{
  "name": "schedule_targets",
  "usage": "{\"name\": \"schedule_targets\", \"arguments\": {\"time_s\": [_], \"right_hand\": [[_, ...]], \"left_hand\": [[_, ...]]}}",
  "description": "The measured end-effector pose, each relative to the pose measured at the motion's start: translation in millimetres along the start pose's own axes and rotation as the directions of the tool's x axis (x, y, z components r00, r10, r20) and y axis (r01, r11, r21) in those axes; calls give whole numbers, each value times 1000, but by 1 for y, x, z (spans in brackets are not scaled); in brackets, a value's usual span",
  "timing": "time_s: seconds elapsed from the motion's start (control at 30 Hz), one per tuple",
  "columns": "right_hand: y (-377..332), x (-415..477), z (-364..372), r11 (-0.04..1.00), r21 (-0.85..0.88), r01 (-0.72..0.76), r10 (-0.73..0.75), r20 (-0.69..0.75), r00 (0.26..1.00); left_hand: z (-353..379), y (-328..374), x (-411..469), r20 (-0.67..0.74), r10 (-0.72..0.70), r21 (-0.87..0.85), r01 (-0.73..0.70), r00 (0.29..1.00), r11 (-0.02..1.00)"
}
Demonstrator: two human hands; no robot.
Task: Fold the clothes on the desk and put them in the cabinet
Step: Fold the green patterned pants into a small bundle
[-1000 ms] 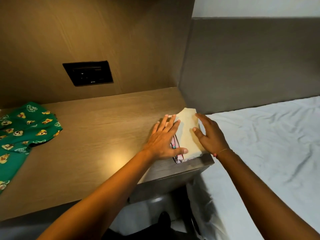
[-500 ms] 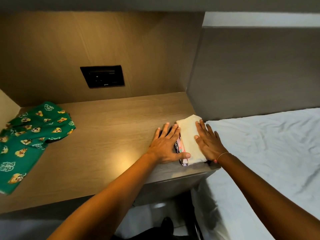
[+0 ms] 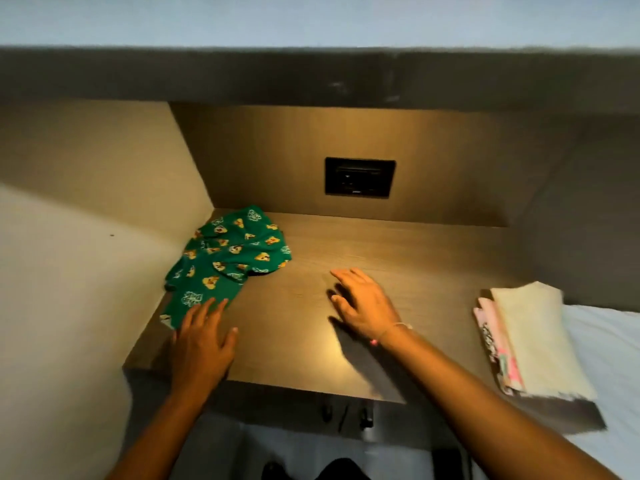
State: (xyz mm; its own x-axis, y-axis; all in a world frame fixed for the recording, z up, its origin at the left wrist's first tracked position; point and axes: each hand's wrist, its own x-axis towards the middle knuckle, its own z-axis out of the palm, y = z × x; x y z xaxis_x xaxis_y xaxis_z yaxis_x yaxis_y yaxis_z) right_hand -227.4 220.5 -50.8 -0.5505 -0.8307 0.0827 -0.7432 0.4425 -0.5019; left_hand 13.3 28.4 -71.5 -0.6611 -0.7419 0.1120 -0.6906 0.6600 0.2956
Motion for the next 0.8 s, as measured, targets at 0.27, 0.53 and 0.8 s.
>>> {"name": "schedule_targets", "arguments": {"time_s": [0.27, 0.53, 0.8], "right_hand": [[-62, 134, 67, 940, -266, 211, -154, 219, 963], [-41, 86, 57, 990, -30, 139, -141, -59, 988], [-26, 41, -52, 989, 147, 11, 14, -162, 987]], "left_hand": [[-6, -74, 6, -86, 13, -3, -14, 996, 1000], [-21, -76, -2, -128, -53, -378, 0, 990, 926], [-86, -39, 55, -94, -35, -661, -36, 995, 749]]}}
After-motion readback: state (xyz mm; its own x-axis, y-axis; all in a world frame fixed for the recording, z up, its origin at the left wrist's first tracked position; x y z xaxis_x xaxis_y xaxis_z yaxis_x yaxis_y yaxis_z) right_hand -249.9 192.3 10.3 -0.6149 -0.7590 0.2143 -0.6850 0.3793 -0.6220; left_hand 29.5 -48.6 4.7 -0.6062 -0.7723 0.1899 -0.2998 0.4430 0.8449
